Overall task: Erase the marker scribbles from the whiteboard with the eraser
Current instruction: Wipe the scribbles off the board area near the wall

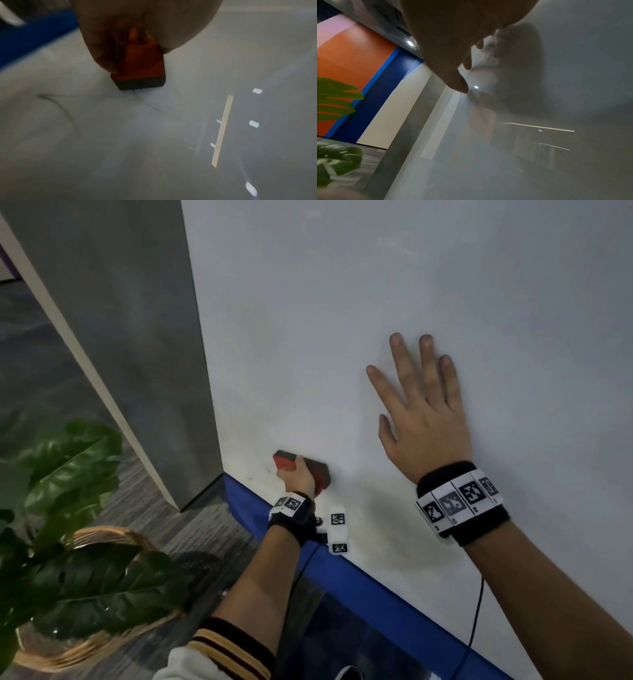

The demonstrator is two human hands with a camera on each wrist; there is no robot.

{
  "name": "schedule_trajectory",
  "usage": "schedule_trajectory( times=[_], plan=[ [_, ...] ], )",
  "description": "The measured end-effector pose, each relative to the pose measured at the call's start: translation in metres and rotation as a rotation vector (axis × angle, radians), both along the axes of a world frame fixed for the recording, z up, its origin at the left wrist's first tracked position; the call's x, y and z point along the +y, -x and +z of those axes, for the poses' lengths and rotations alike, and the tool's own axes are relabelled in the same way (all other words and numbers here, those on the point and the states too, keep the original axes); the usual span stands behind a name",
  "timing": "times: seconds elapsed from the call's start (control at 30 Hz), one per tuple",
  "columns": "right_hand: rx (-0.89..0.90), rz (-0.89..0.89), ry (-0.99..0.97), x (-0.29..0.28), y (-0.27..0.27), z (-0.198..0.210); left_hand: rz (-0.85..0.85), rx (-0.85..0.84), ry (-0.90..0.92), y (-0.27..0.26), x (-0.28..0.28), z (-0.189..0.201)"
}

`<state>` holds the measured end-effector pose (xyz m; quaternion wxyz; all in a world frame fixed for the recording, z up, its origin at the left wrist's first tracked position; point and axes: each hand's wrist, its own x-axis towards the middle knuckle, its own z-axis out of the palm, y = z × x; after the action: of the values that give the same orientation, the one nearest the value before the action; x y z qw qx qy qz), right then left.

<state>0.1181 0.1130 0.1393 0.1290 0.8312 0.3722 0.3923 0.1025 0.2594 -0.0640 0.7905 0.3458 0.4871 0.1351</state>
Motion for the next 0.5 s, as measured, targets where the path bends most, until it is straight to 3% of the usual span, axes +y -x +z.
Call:
schedule_trajectory(
  times=[0.13,0.23,0.27,0.4,0.5],
  plan=[
    [0.027,0.002,-0.022,-0.001,0.003,-0.002,-0.060,-0.148,-0.257,0.005,-0.028,0.035],
    [0.062,0.010,-0.016,-0.007,0.005,-0.013,-0.042,-0.063,-0.327,0.005,-0.050,0.008],
    [0.066,0.007,0.002,-0.012,0.004,-0.019,-0.052,-0.025,-0.285,0.007,-0.059,-0.008],
    [0.065,0.017,0.068,-0.029,0.002,-0.034,-0.185,0.091,0.204,0.026,-0.098,-0.048],
    [0.052,0.035,0.064,-0.030,0.000,-0.036,-0.124,0.088,0.203,0.017,-0.103,-0.033]
  ],
)
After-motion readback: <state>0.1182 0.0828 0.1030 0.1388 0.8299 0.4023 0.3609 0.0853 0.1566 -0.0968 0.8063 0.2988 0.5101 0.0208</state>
